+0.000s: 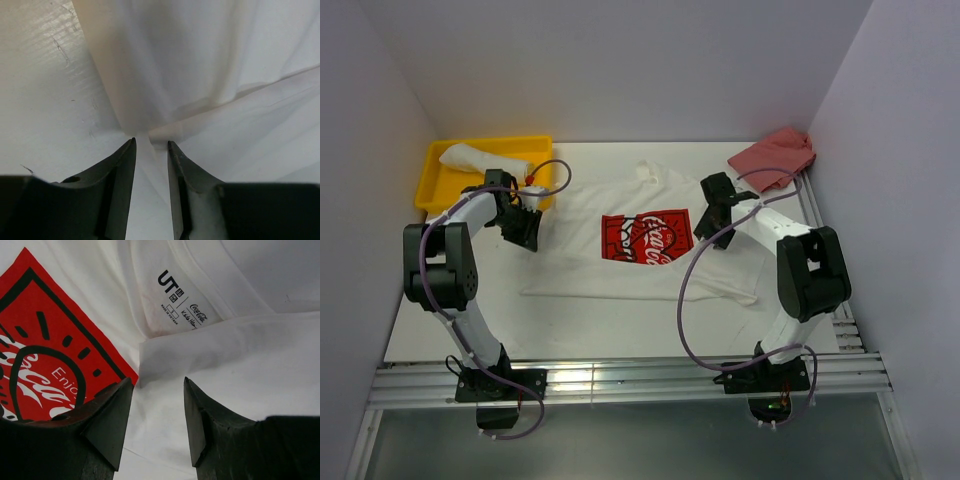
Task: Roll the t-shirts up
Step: Fold the tshirt
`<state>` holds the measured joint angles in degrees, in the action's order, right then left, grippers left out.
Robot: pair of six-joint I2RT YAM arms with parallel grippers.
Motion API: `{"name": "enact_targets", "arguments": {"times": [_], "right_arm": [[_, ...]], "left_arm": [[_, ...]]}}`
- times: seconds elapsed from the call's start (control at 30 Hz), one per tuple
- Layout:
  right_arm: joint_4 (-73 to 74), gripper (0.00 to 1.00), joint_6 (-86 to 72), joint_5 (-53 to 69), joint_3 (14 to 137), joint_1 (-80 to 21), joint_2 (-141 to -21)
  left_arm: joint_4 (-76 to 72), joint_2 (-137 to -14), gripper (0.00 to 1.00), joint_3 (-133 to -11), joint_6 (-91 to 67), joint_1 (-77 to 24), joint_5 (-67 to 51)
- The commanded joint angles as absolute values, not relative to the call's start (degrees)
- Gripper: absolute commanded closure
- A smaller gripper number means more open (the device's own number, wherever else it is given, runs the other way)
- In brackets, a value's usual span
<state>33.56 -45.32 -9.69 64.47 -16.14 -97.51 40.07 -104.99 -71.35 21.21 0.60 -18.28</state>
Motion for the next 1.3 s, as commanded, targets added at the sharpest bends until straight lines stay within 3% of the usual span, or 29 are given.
{"name": "enact_targets", "arguments": {"times": [0.0,0.17,0.27,0.43,0.6,0.97,1.0,1.13,1.27], "right_arm": [[33.31,0.47,-46.14,-11.69,67.67,-17.05,-98.43],[34.37,0.48,-46.23,-12.65,68.99,-17.4,-100.63],[34.8,0.54,-46.32,-13.36,69.08,-17.67,-100.81],[35.07,0.84,-46.32,-13.53,69.34,-18.19,-100.64],[36.03,1.0,-46.58,-14.67,69.78,-18.63,-99.41],[39.55,1.0,-46.41,-16.61,73.65,-20.13,-96.59],[39.72,1.0,-46.41,-16.52,73.74,-20.21,-96.68],[39.38,1.0,-46.41,-16.43,74.09,-20.48,-97.64],[38.85,1.0,-46.58,-15.91,73.92,-20.65,-98.7]], "left_arm": [[38.85,-105.29,0.64,-72.33,20.48,0.53,-17.84],[39.02,-105.47,0.73,-72.42,20.48,0.53,-17.67],[38.94,-105.12,0.81,-72.07,20.48,0.53,-17.4],[39.2,-104.68,0.92,-71.81,20.57,0.53,-17.31],[39.2,-103.98,0.98,-71.46,20.65,0.53,-17.23],[39.29,-101.52,1.0,-71.37,20.13,0.53,-17.14],[39.55,-101.69,0.99,-71.54,20.13,0.44,-17.4],[40.08,-102.39,0.63,-71.54,20.39,0.53,-18.54],[39.64,-102.57,0.57,-70.84,20.22,0.0,-18.63]]}}
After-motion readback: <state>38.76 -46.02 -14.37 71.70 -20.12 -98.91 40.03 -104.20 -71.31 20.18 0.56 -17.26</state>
